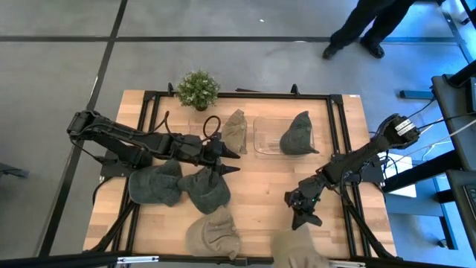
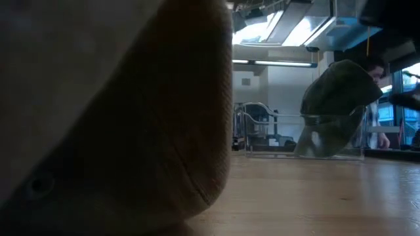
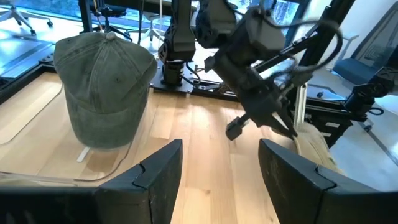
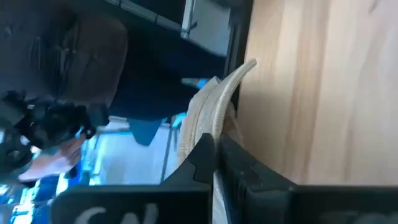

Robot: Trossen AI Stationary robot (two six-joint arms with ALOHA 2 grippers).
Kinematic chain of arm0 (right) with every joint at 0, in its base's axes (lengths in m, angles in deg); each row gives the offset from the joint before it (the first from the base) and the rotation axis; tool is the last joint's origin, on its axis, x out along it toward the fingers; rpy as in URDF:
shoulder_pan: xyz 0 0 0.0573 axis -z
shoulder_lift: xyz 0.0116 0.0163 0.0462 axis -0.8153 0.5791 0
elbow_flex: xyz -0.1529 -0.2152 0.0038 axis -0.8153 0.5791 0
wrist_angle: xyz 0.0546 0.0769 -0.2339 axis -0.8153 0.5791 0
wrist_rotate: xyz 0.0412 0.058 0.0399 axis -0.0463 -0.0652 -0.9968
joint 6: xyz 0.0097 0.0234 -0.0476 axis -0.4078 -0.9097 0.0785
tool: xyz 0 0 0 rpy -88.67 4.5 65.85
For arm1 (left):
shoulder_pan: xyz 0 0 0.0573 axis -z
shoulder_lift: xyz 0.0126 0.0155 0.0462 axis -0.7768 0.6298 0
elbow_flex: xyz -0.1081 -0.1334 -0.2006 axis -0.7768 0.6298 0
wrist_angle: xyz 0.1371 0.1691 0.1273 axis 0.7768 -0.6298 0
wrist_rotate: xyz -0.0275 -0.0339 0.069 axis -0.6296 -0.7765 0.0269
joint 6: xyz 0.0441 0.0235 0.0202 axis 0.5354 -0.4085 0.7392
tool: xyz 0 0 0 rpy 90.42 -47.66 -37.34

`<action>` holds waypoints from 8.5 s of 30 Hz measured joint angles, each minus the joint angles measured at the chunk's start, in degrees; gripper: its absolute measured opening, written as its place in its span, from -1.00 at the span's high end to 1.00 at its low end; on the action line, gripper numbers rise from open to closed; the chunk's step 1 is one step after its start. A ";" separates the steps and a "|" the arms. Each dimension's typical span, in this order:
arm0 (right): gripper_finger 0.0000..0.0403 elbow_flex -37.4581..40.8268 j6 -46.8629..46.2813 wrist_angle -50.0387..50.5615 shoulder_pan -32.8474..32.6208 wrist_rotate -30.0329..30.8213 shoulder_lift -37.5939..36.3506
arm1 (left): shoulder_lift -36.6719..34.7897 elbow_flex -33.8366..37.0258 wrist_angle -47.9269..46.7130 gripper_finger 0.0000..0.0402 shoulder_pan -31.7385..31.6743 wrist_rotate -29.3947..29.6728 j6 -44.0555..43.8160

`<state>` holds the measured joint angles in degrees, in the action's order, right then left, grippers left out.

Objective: Pick & Place hat
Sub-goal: Put the right brown cap into the left transparent bin

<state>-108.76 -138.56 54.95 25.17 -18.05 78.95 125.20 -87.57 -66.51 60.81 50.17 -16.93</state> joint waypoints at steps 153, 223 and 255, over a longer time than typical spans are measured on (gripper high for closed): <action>0.05 -32.46 52.13 17.84 3.11 66.54 -24.67 | -6.40 -12.44 -17.38 0.85 -5.06 -28.25 -21.75; 0.20 -32.44 40.33 2.38 19.49 11.75 3.55 | 20.61 -41.20 -42.74 0.85 0.56 -53.54 -5.53; 0.20 -32.42 40.04 3.07 16.78 9.50 4.71 | 20.68 -41.27 -37.79 0.85 -2.31 -49.15 -6.24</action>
<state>-141.18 -98.51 58.02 41.95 -8.55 83.66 145.88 -128.84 -104.30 58.50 1.02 -23.17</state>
